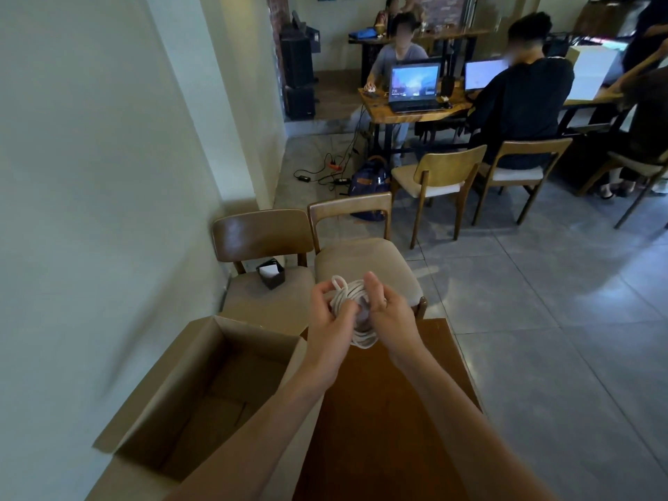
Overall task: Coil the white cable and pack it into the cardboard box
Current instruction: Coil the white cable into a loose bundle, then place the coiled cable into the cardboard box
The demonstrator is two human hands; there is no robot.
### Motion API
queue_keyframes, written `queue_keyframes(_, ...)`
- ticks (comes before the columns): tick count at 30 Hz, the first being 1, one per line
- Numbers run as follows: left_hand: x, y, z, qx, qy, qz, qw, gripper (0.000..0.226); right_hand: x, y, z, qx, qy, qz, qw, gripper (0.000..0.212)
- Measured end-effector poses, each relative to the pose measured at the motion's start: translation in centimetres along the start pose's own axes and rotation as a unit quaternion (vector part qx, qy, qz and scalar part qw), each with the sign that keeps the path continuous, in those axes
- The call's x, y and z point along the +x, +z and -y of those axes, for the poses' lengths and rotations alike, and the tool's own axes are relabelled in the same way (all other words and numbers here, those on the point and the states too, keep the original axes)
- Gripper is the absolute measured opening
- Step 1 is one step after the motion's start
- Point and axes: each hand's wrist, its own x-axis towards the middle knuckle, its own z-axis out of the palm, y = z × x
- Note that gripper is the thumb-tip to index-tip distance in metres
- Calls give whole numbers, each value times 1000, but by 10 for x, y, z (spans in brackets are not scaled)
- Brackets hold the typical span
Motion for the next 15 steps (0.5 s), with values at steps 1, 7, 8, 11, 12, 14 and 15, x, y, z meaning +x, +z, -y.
queue_keyframes(1,1,-5,-1,-7,-8,-6,1000,41,0,6,-1,5,4,6,1000,60)
queue_keyframes(7,-2,-49,-6,43,-9,-17,999,31,4,49,-7,-15,-18,37,999,61)
queue_keyframes(8,-3,-57,-6,74,-6,-21,997,26,4,56,-9,-20,-29,32,999,61)
queue_keyframes(11,-7,-79,-2,144,-35,-28,989,27,2,79,-17,-34,-47,21,998,59)
queue_keyframes(12,-9,-86,-1,156,-54,-35,986,33,1,85,-20,-34,-47,14,998,58)
queue_keyframes(14,-13,-100,0,157,-68,-71,983,49,-1,99,-25,-18,-42,5,999,55)
queue_keyframes(15,-16,-106,0,136,-73,-99,983,62,-2,105,-27,-3,-35,5,999,54)
